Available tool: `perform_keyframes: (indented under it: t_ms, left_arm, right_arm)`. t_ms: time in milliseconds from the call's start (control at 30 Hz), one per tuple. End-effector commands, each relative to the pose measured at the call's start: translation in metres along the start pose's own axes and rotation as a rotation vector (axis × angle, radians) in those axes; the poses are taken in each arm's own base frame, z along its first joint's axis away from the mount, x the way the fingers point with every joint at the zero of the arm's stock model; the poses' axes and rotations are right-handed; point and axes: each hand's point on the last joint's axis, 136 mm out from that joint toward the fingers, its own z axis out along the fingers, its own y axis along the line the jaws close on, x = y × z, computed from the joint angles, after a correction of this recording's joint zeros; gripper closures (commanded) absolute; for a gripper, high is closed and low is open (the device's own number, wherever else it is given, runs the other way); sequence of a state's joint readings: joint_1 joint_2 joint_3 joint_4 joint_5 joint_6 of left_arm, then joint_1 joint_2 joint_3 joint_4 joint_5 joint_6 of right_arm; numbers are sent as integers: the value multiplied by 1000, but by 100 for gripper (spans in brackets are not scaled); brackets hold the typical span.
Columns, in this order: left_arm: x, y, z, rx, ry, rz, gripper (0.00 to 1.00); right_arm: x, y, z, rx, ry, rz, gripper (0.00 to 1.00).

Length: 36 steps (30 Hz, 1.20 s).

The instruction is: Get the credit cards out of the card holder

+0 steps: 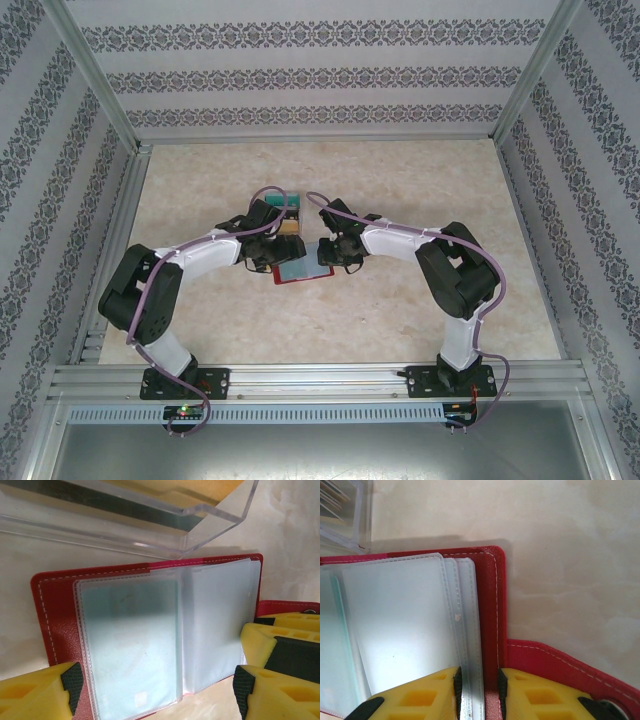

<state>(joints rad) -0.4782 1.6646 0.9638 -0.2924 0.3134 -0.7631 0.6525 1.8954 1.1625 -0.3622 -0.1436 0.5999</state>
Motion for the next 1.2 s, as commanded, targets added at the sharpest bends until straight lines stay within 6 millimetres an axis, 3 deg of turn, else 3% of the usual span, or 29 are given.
perform_keyframes:
  t_ms: [0, 400, 700, 1167]
  left_arm:
    - [3, -8, 7, 24, 22, 16, 20]
    - [10, -10, 21, 72, 63, -4, 22]
    - [14, -21, 27, 147, 84, -10, 1]
    - [16, -27, 27, 192, 101, -7, 1]
  right_arm:
    - [18, -3, 21, 13, 61, -6, 70]
    - [18, -2, 23, 8, 69, -3, 70]
    - [19, 0, 26, 5, 78, -1, 70]
    - [21, -2, 27, -4, 78, 27, 67]
